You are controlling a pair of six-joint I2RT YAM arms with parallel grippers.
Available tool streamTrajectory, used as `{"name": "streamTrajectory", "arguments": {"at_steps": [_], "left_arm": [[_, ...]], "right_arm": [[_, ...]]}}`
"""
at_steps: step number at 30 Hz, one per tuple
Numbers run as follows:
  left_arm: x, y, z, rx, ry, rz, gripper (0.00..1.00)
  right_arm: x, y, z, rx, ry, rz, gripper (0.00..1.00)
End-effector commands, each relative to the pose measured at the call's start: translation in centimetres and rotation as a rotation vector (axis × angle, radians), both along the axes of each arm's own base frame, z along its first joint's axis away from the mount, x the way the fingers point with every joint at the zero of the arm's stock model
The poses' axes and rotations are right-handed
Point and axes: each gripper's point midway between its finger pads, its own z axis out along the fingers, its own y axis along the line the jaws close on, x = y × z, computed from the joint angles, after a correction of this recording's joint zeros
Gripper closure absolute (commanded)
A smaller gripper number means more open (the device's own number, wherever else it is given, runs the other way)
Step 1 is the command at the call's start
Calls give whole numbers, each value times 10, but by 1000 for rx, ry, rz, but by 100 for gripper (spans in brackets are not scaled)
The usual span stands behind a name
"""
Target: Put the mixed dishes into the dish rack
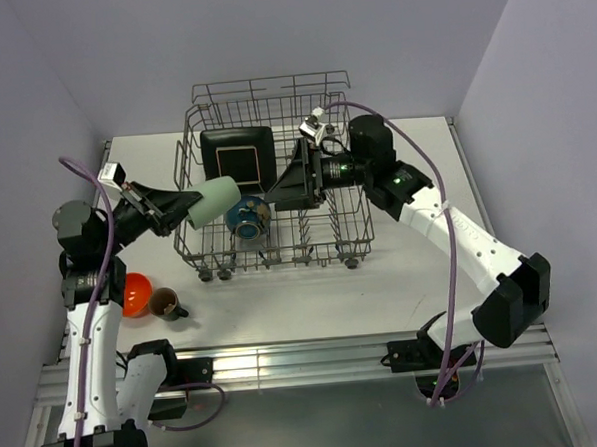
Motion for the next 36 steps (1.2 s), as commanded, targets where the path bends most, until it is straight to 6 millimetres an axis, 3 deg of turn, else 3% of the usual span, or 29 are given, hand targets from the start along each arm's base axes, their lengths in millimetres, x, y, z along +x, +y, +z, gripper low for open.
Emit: {"name": "streamTrajectory", "arguments": {"at_steps": [1,11,19,25,36], "left_arm": [[-49,-15,60,-144,-196,-192,100],[-53,-25,58,-169,-172,-241,100],[-51,-39,57,-197,-160,-256,100],[-50,-43,54,-202,-154,-269,100],[-43,-44,61,-210,-177,-283,100]], "right_arm": [[-26,-2,60,273,-42,142,8],[-4,12,52,291,-52,130,8],[9,37,46,254,-53,140,9],[0,51,52,271,-52,184,12],[-22,47,60,284,-60,208,17]]}}
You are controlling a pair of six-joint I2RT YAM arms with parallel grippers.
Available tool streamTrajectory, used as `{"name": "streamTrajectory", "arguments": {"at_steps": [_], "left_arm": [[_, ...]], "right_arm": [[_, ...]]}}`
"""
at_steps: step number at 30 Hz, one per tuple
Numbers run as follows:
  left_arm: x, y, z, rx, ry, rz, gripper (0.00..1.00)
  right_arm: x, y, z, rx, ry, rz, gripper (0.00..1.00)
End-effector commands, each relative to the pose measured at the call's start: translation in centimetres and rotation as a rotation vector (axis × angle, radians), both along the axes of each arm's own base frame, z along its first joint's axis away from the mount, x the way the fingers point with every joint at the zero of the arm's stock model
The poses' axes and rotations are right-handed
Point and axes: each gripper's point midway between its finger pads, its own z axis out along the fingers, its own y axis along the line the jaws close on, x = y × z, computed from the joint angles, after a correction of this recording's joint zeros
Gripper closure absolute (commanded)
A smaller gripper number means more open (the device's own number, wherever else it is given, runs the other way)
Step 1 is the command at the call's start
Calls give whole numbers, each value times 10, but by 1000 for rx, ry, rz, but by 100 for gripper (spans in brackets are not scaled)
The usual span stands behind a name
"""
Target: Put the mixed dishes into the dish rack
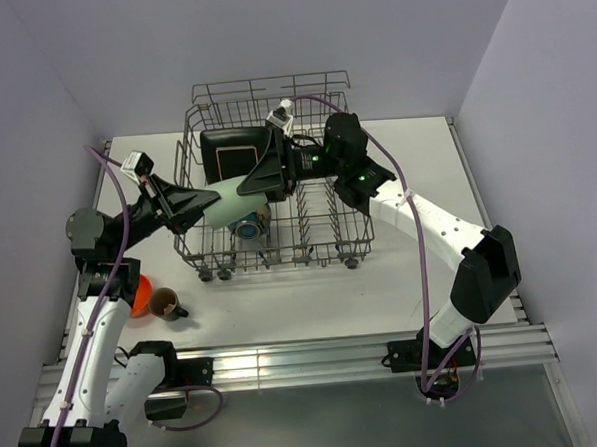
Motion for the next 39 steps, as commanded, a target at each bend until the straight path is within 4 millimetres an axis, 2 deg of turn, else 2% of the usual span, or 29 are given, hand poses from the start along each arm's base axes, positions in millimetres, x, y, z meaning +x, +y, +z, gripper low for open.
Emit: {"name": "streamTrajectory", "arguments": {"at_steps": [1,2,5,6,7,8,9,10,11,12,13,14,15,16,17,18,19,20,21,22,23,24,26,27,28,29,32,37,39], "left_arm": [[-5,0,18,-12,-88,4,100],[-5,0,17,-12,-88,1,100],[-7,0,16,-11,-87,-6,100],[-8,0,15,-12,-84,-9,100],[-9,0,15,-13,-81,-14,81],[-9,0,13,-15,-77,-13,55],[-9,0,11,-12,-73,-10,17],[-9,1,12,-7,-82,4,1],[-9,1,15,5,-92,14,1],[-4,1,4,54,-71,39,1],[1,3,0,89,-64,72,1],[1,5,10,126,-87,105,1],[6,8,4,222,-150,155,1],[13,12,-21,298,-11,176,1],[20,23,-8,403,-112,277,1],[28,29,-12,468,-88,316,1],[24,38,-30,557,0,336,1],[30,55,-15,659,-77,448,1],[34,64,-19,721,-51,486,1],[30,73,-32,789,9,499,1],[28,82,-26,849,-24,538,1],[33,95,-35,911,16,588,3],[27,108,-58,1013,88,584,6],[28,114,-68,1053,121,593,10],[26,117,-76,1078,141,588,11],[22,120,-92,1110,187,574,13],[14,130,-115,1149,258,595,17],[3,138,-136,1180,313,619,25],[0,139,-146,1194,330,600,30]], "right_arm": [[-17,-8,28,59,-78,17,19],[-16,-6,27,58,-72,18,22],[-18,-3,30,69,-66,36,48],[-17,-3,30,70,-64,38,78],[-18,-2,32,68,-65,43,95],[-17,-2,31,61,-63,38,100],[-15,-3,30,56,-68,28,100],[-11,-3,22,20,-65,8,100],[1,-8,18,-5,-60,-49,100],[8,-11,13,-36,-58,-87,100],[15,-17,-6,-126,-40,-122,100],[24,-23,-18,-188,-27,-163,100],[46,-33,-32,-264,-34,-266,100],[49,-47,-49,-386,-54,-295,100],[56,-57,-59,-456,-65,-338,100],[74,-72,-70,-550,-92,-441,100],[73,-88,-77,-643,-127,-457,100],[76,-98,-83,-701,-142,-484,100],[90,-114,-81,-768,-182,-567,100],[87,-128,-95,-868,-187,-565,100],[90,-138,-100,-926,-196,-586,100],[94,-157,-103,-1025,-222,-631,100],[99,-173,-114,-1132,-223,-659,100],[101,-178,-114,-1165,-231,-671,100],[101,-187,-125,-1234,-223,-662,100],[102,-192,-128,-1267,-225,-670,100],[107,-199,-139,-1326,-232,-677,100],[122,-203,-159,-1402,-241,-684,100],[130,-207,-160,-1431,-261,-707,100]]}}
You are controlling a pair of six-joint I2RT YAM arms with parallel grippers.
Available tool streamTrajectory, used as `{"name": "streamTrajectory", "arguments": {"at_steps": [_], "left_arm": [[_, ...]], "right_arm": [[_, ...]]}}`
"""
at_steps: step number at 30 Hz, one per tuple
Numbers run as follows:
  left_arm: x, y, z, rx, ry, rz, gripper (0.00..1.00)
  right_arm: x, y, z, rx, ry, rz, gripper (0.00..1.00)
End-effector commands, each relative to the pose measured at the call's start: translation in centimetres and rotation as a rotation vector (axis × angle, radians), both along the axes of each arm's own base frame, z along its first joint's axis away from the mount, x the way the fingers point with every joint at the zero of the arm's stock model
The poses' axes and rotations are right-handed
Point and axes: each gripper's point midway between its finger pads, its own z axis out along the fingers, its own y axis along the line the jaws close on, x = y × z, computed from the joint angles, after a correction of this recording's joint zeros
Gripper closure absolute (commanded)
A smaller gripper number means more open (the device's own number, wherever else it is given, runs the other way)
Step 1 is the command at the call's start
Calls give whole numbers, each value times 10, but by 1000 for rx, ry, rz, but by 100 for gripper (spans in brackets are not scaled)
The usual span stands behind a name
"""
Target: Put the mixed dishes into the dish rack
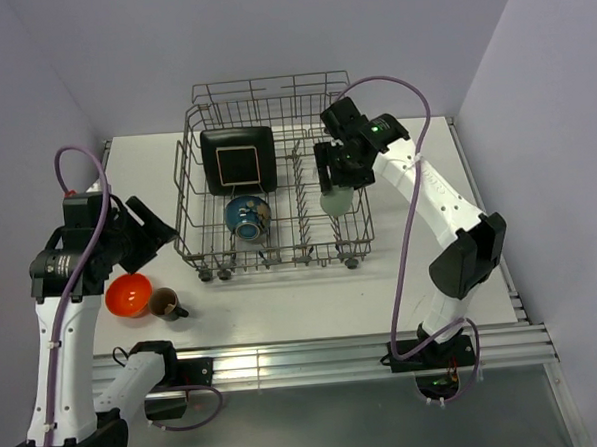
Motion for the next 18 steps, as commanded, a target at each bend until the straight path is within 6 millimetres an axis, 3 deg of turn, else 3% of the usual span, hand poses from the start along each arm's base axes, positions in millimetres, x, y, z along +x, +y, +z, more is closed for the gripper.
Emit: {"name": "streamTrajectory", "arguments": {"at_steps": [1,5,11,18], "left_arm": [[-11,12,-7,64,8,16,30],[-19,13,-28,75,65,12,29],[-27,11,-47,60,113,16,27],[-33,12,-62,68,170,12,24]], "right_arm": [[20,-12,2,-107,-63,-19,100],[38,-12,-8,-165,-67,-25,100],[62,5,-18,-150,-75,-27,100],[63,13,-48,-200,-13,-10,95]]}}
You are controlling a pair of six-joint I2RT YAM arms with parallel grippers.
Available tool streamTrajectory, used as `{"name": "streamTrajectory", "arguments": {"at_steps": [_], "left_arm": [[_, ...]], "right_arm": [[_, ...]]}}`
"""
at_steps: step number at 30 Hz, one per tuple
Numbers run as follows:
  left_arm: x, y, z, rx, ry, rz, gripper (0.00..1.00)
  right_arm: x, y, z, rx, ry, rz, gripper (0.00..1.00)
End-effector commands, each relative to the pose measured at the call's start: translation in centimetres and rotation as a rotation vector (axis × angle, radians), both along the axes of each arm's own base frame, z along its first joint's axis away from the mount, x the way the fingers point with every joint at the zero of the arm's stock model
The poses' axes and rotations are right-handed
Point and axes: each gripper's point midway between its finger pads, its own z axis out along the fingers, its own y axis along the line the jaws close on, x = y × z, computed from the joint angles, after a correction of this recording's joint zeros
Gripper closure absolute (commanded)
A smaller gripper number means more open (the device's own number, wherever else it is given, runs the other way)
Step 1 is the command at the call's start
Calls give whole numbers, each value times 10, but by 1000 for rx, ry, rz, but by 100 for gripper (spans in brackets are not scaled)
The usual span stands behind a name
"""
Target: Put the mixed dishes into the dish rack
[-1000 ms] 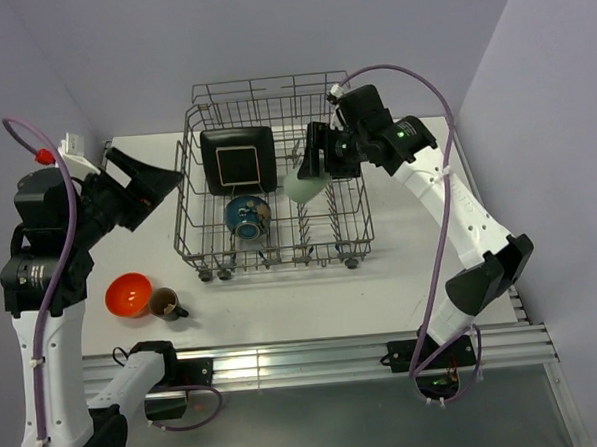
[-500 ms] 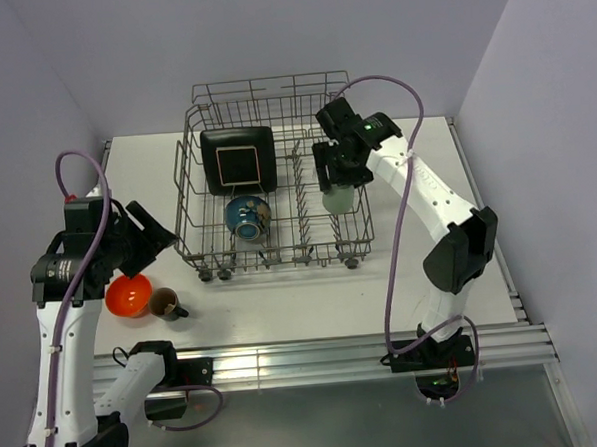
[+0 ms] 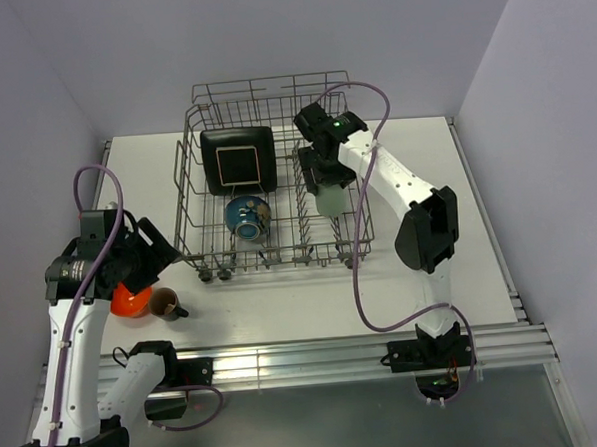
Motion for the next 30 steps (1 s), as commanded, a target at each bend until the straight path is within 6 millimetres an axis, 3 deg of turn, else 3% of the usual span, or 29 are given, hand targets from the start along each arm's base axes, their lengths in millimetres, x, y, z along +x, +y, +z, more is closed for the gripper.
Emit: {"name": "streamTrajectory", "arguments": {"at_steps": [1,12,15,17,18,21,30], "left_arm": [[-4,4,-6,23,18,4,24],[-3,2,-22,14,82,-8,24],[-6,1,-29,9,106,-10,25],[-8,1,-34,10,130,-13,26],[-9,1,-37,11,142,-15,26],[-13,5,-48,38,184,-10,28],[-28,12,-79,77,267,-3,34]], "right_arm": [[11,2,11,-25,-73,-6,92],[-6,-13,-2,-70,-54,-19,89],[-10,-14,0,-66,-60,-15,56],[-11,-13,3,-55,-68,-10,45],[-12,-13,10,-45,-81,-11,34],[-15,-12,28,-18,-112,-6,23],[-37,-6,102,106,-256,5,20]]}}
